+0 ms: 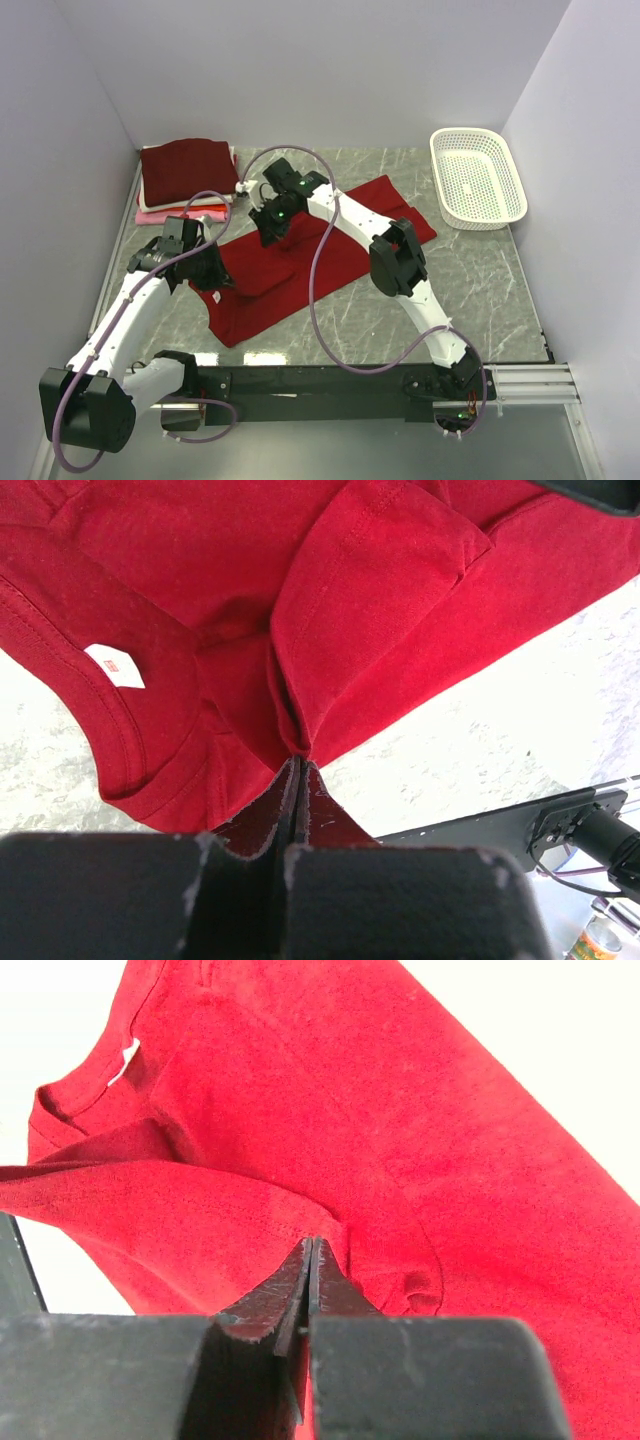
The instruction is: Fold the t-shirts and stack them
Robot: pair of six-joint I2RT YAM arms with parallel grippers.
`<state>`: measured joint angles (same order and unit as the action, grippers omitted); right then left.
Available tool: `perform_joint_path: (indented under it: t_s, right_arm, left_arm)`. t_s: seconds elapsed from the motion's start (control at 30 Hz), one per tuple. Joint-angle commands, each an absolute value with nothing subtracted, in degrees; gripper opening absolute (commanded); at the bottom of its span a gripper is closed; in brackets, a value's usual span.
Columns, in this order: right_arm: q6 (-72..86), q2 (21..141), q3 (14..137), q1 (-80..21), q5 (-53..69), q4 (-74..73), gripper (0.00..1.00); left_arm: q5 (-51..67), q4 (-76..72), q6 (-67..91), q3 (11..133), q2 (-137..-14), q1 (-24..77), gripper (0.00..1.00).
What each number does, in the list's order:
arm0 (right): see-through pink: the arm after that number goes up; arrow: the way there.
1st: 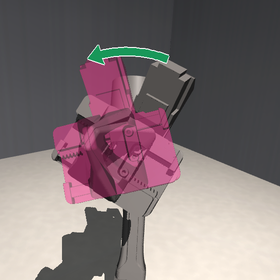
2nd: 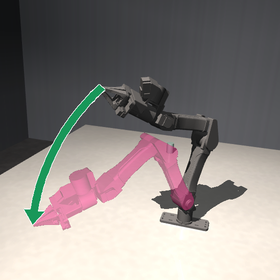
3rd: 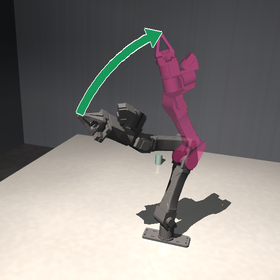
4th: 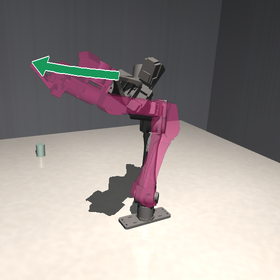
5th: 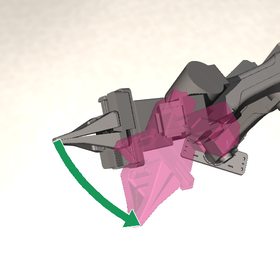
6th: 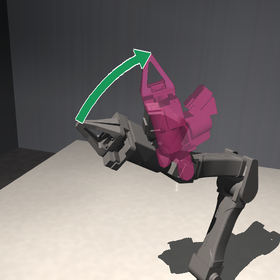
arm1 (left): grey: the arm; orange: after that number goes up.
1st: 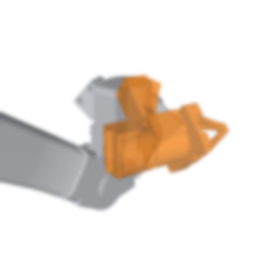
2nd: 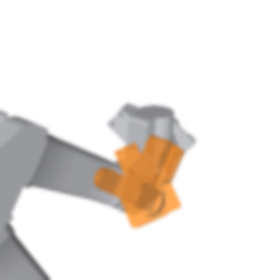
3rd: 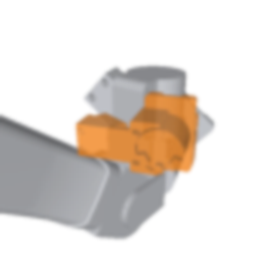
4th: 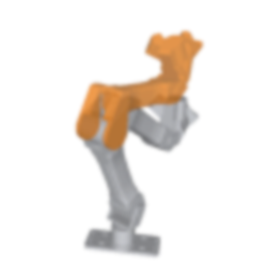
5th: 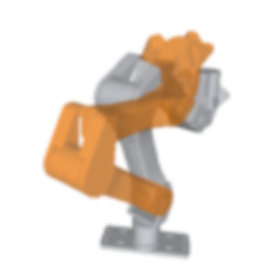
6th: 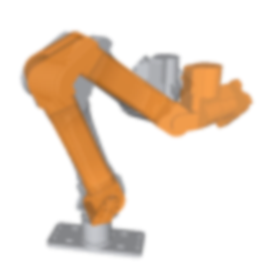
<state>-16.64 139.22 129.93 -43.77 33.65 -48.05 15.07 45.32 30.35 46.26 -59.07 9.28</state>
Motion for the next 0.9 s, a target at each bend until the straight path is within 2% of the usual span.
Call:
perform_joint_path:
  t_s: [0.0,0.03,0.13,0.27,0.73,0.87]
  right_arm:
    - [-15.9,136.5,131.2,-43.2,33.6,-47.1,0.15]
    - [-15.8,137.0,131.7,-43.3,33.7,-48.0,0.21]
    - [-15.9,139.0,131.8,-43.4,33.8,-48.5,0.32]
    - [-16.1,141.3,131.8,-43.7,33.2,-48.9,0.37]
    - [-16.4,144.5,132.5,-44.6,32.2,-49.2,0.41]
    - [-16.5,144.4,132.4,-45.0,32.4,-49.1,0.37]
  left_arm:
    - [14.8,45.5,28.6,48.3,-58.2,8.9,0.00]
    - [14.8,45.4,28.6,48.3,-58.2,8.8,0.00]
    - [14.9,45.3,28.5,48.2,-58.4,8.8,0.00]
    - [15.4,44.7,28.7,47.7,-58.4,8.8,0.01]
    - [15.8,44.4,28.5,47.2,-58.7,8.8,0.00]
    - [15.6,44.6,28.4,47.1,-58.4,8.7,0.00]
